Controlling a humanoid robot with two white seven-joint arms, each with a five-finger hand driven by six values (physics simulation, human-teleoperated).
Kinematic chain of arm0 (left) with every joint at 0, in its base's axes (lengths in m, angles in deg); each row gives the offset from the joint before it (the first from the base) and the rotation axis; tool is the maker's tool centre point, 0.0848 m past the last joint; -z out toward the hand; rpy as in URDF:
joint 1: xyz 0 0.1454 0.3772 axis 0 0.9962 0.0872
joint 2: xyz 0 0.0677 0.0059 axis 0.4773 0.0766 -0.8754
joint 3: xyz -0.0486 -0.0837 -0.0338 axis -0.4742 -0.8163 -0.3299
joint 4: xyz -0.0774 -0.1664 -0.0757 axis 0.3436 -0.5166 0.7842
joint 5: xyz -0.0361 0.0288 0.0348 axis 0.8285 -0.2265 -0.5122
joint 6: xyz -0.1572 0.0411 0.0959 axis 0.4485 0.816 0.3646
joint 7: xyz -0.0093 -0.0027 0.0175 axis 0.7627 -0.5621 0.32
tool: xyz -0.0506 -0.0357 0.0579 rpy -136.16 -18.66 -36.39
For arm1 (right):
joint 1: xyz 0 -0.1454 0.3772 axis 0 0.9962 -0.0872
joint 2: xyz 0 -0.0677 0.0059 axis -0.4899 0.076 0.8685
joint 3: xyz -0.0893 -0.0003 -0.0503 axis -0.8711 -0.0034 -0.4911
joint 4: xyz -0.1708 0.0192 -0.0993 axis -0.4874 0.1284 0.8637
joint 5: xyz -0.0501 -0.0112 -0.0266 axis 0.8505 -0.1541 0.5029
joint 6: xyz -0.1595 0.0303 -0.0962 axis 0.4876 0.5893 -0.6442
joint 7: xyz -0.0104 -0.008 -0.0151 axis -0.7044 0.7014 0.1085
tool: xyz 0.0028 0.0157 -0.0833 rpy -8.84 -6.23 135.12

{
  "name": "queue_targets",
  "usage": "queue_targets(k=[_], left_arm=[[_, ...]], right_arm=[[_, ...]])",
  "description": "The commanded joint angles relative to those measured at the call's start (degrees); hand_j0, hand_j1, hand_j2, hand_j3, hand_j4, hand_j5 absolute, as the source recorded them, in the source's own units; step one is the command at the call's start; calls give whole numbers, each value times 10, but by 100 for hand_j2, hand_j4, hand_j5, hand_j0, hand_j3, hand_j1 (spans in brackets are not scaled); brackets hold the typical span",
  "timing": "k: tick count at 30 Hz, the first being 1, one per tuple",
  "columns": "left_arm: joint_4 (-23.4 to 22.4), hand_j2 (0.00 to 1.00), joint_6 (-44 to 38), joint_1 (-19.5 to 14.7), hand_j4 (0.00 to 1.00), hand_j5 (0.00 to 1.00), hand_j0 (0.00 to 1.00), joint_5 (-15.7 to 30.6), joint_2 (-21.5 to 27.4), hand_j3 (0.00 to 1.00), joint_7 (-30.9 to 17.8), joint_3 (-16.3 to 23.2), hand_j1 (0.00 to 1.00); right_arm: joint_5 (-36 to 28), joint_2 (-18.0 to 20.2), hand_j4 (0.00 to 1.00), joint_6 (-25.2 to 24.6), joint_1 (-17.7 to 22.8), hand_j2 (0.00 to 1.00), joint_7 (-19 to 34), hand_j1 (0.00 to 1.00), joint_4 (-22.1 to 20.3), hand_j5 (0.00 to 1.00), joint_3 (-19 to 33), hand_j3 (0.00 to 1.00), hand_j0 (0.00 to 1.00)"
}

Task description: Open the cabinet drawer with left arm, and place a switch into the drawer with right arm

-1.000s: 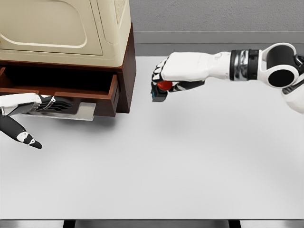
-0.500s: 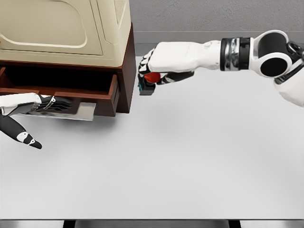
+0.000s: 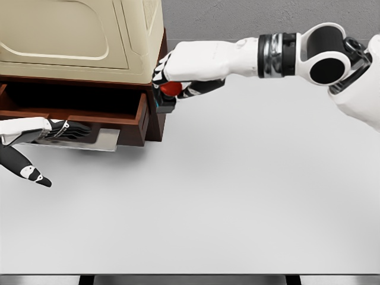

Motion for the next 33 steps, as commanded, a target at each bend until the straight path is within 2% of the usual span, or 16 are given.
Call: queue_targets(k=[1,8,13,29,33], left_arm=[[-4,100,-1,0,100,100,100,-30,1,100,-3,6,100],[-4,100,-1,3,100,100,100,-30,0,100,-3,6,100],[-4,100,-1,4,100,100,100,-30,0,100,-3,6,100],[-4,100,-1,4,100,100,100,-30,-1,100,-3,6,100],[-4,100,-1,4,100,100,100,-31,-1,100,-3,6,100]], right_arm=[[-5,-13,47,-10,-1,47,0,47,0,47,-8,47,47],[-6,-33,46,-28,-10,46,0,46,2,46,-9,46,46],[-5,-66,46,-57,-25,46,0,46,5,46,-22,46,46],[2,-133,45,-54,-51,45,0,45,90,45,-39,45,45],[3,-144,44,-53,-54,44,0,44,97,44,-45,44,44]])
